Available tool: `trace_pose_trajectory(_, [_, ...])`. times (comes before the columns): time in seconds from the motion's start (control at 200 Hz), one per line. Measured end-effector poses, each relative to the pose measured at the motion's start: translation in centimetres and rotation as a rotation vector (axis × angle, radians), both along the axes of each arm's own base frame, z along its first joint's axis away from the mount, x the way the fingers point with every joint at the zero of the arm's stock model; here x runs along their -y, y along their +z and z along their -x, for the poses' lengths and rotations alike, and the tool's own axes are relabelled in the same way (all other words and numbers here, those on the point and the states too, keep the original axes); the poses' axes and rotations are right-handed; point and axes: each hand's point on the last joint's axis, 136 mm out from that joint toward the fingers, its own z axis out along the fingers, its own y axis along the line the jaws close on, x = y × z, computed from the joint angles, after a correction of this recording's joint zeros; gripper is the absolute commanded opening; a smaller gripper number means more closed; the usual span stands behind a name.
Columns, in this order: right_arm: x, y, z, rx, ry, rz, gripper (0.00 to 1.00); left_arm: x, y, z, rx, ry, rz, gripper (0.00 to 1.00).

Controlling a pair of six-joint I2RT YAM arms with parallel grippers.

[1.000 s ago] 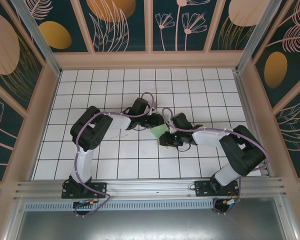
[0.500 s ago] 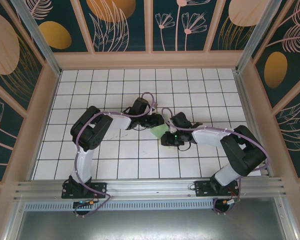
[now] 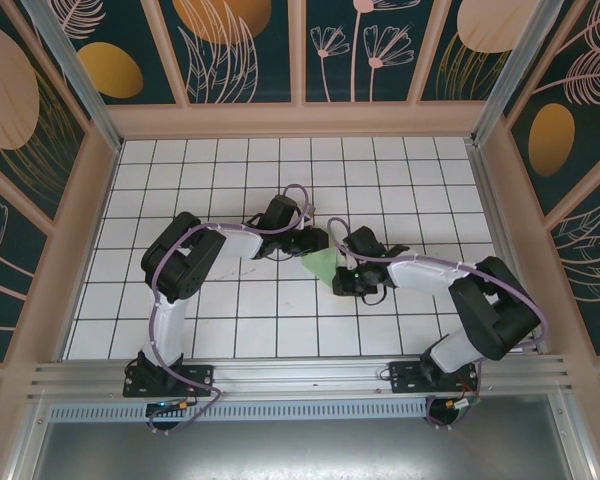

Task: Fold a paper plane with a square sheet of paper (fold left side to right side)
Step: Fourth fold the wing at the center of the table.

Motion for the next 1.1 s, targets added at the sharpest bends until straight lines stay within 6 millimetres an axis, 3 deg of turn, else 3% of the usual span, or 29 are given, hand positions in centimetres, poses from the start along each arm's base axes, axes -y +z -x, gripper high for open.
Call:
trace_pose_trajectory(0.215, [0.3,1.1,0.0,0.011,0.005,0.007,0.12,0.0,0.0,0.0,0.0,0.0,0.0,0.35])
trace_pose_trajectory(0.43, [-1.4,3.7,-1.1,0.074,0.022,-0.087,0.13,0.0,0.0,0.0,0.0,0.0,0.0,0.35])
trace_pose_trajectory(0.761, [-1.8,2.5,-4.0,0.072,-0.03,-0.166,0.13,0.0,0.0,0.0,0.0,0.0,0.0,0.35])
trace_pose_trajectory(1.101, [-1.2,1.1,-3.9,0.053,-0.029,-0.135,0.16,0.0,0.0,0.0,-0.002,0.0,-0.003,0.35])
